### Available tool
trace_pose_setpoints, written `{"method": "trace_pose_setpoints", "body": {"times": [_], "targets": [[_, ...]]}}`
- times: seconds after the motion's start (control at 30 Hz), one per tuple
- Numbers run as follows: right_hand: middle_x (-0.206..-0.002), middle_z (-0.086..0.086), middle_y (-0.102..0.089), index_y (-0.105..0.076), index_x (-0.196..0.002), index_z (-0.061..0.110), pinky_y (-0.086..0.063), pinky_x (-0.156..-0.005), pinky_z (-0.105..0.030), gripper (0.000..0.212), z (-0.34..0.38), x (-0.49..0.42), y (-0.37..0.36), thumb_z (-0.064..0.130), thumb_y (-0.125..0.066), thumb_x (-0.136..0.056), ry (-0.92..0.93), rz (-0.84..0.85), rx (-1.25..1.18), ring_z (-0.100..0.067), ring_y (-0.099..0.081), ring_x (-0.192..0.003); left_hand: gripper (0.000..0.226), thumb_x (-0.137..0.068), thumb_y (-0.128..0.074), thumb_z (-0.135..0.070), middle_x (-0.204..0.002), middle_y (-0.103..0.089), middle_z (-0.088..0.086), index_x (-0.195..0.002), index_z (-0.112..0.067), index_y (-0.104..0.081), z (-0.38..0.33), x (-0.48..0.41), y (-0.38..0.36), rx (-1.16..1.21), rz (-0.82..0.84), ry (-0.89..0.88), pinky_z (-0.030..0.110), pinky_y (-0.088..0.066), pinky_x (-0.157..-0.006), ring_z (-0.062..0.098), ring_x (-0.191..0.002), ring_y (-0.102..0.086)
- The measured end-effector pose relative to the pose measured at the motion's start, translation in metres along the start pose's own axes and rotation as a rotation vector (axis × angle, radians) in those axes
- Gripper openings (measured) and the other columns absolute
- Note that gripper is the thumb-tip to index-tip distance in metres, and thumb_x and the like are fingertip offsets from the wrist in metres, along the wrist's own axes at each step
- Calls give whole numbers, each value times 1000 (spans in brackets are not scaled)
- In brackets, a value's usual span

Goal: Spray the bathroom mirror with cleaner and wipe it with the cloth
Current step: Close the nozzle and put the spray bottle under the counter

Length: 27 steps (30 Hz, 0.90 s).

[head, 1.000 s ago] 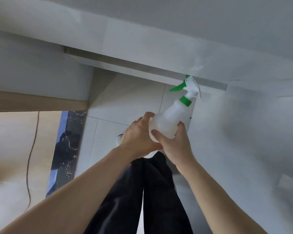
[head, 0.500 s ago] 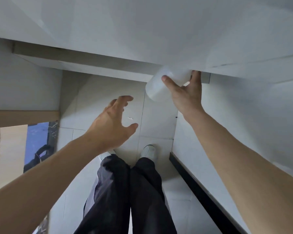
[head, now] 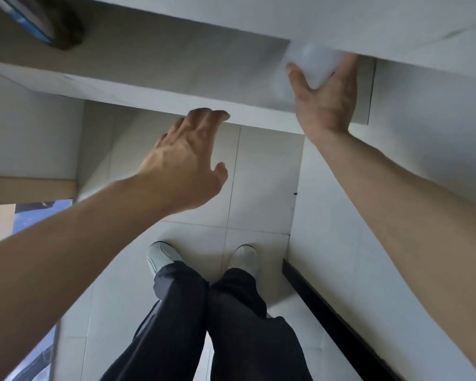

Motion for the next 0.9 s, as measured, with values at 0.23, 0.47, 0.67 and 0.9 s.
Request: {"method": "trace_pose_setpoints", "body": {"times": [0.23,0.47,0.67,0.9], "targets": [[-157,-11,-42,-28,-154,3,-28,-116,-21,88,-3,-1,-7,47,-70,-90,-169,136,107,-21,-41,-145,64,-94,-60,-26,-156,-38,-1,-152,-28,-32,-6,11,10,77,-7,35,38,-34,-108,22,-141,-37],[-96,4,-76,-74,-99,21,-53,-94,-37,18,54,94,60,35,-64,-95,-192,271,140,-17,-70,-94,54,-92,-61,-19,-135,-58,-1,-143,-22,-43,-28,59,77,252,-94,87,37,-41,-101,20,-129,-50],[-88,10,-75,-74,-90,17,-53,-96,-43,18,142,147,133,29,-62,-98,-247,272,31,-8,-69,-89,49,-92,-62,-15,-121,-63,-6,-139,-22,-48,-55,115,152,332,-96,100,32,-38,-86,19,-117,-55],[-87,5,-77,-74,-91,14,-56,-88,-40,19,267,157,174,28,-64,-97,-197,321,-75,-10,-71,-88,46,-93,-58,-14,-113,-67,-8,-137,-25,-47,-74,159,247,353,-29,104,39,-49,-87,19,-106,-61]]}}
Point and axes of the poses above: each hand's wrist, its own x-axis away from the middle knuckle, its own y-axis out of the back of the hand, z = x × y, the point moved 10 cm from there along -x, towards the middle knuckle
